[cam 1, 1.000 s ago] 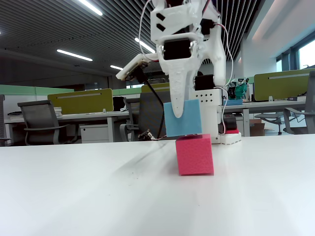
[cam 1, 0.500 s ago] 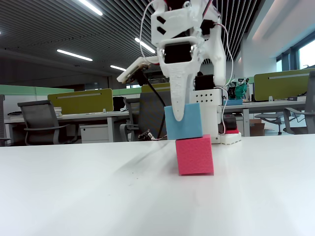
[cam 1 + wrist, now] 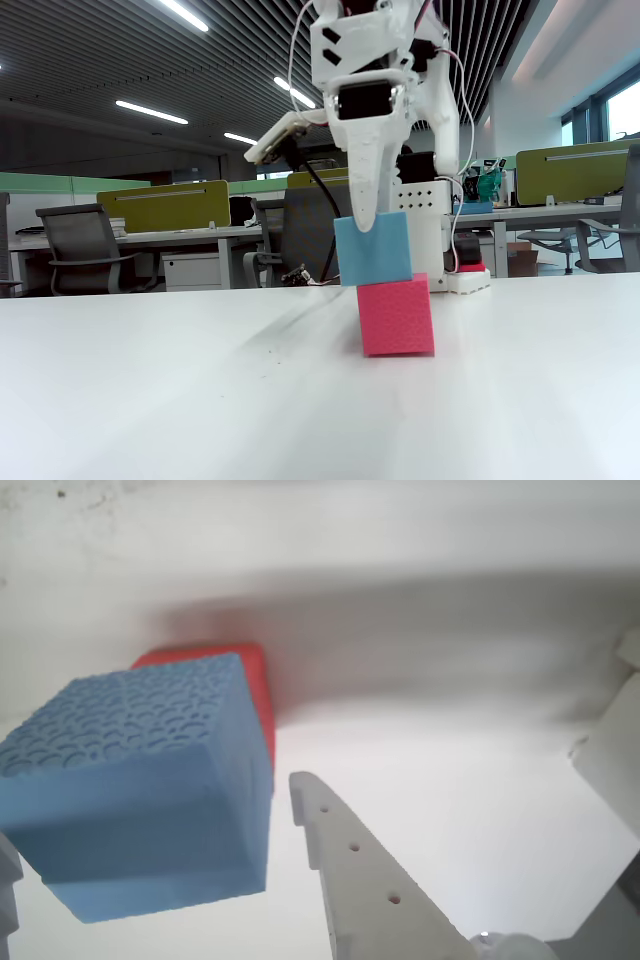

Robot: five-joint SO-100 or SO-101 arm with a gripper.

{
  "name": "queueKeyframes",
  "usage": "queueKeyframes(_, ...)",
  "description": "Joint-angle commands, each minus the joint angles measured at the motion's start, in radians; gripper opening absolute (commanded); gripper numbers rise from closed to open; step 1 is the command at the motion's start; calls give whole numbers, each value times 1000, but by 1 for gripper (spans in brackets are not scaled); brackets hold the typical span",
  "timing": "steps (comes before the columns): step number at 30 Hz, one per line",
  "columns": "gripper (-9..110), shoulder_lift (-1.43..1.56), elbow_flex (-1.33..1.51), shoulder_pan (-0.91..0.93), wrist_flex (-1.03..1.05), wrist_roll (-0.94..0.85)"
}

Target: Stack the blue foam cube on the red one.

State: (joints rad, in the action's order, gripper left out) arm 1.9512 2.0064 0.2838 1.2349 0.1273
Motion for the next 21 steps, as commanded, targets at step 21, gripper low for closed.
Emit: queueKeyframes(21, 25, 661, 212, -20, -98, 26)
